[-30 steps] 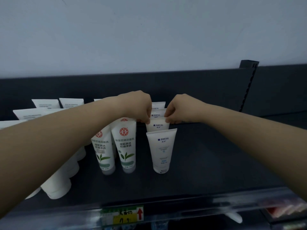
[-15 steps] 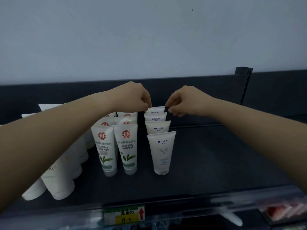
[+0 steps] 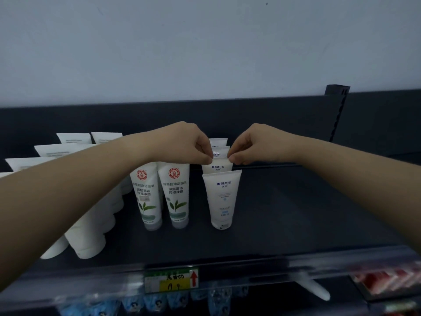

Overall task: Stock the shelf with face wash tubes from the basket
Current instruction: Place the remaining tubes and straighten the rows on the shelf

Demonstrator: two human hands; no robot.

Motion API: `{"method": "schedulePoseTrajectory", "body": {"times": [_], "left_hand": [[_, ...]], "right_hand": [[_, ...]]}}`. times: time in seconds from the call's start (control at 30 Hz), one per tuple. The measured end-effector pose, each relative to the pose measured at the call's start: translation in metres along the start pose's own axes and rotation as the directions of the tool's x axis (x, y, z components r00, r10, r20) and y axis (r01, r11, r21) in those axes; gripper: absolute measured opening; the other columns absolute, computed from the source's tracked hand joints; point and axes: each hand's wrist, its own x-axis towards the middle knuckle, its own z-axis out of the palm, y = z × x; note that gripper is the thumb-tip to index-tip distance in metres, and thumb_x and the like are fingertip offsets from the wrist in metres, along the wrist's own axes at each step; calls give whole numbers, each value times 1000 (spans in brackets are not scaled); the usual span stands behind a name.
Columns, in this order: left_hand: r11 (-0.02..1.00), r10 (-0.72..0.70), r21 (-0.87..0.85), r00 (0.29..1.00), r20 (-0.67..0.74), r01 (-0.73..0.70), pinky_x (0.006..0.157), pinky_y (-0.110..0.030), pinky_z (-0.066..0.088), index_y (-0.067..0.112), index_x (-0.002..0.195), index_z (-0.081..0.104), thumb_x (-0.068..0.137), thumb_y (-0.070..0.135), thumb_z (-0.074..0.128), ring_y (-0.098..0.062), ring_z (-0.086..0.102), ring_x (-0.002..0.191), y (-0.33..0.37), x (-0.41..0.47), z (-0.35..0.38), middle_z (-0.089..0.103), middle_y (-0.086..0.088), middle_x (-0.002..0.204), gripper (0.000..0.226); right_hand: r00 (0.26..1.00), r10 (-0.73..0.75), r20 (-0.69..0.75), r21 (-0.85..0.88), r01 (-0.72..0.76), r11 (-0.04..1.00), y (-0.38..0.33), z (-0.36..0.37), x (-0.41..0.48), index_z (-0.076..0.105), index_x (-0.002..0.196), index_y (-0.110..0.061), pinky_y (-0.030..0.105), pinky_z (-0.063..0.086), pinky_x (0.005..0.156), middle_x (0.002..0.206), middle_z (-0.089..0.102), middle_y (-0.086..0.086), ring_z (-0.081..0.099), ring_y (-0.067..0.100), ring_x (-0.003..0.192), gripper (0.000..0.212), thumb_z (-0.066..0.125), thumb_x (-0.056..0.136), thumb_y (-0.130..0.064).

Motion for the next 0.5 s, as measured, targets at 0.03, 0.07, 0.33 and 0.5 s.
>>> {"method": "schedulePoseTrajectory", "body": {"times": [0.03,0.07,0.33,0.5], "left_hand": [[1000,4,13,1000,10,-4,73,-8,41,34,101,70,86,39,62,10,59,85,1,-1,1,65,24,84,17],[1000,6,27,1000,20,-7,74,-8,42,33,101,70,86,40,63,10,59,86,2,-1,3,64,25,83,18],[994,25,107,992,122,-38,68,-14,53,24,103,72,84,32,68,0,64,74,8,1,19,69,17,85,20],[994,3,111,991,132,-18,71,-41,58,24,100,73,85,31,67,-12,68,75,6,2,21,73,8,82,17]], "right_hand": [[1000,2,13,3,-2,1000,0,2,-1,76,91,-23,12,49,66,80,74,-9,65,-5,67,9,69,85,-26],[1000,7,24,3,-7,1000,0,2,-2,76,92,-22,10,48,64,77,73,-12,64,-6,66,11,69,85,-26],[994,30,107,-61,-24,998,4,11,-3,75,99,-24,25,58,81,95,74,-9,70,7,86,17,71,84,-29],[994,28,109,-85,-19,996,7,17,-4,75,101,-23,19,56,74,90,73,-12,69,3,79,17,70,85,-25]]}}
